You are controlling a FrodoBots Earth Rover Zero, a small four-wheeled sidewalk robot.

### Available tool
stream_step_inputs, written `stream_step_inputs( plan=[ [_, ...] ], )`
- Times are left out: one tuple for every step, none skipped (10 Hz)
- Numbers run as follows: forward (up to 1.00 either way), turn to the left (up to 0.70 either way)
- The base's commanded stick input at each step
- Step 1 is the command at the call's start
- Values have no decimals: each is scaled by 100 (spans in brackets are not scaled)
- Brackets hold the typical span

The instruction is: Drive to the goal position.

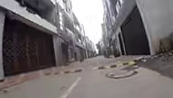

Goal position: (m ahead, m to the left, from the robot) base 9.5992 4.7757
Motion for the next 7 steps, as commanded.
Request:
stream_step_inputs(
  plan=[
    [85, 0],
    [85, 0],
    [85, 0],
    [85, 0],
    [85, 0],
    [85, 0],
    [85, 0]
  ],
)
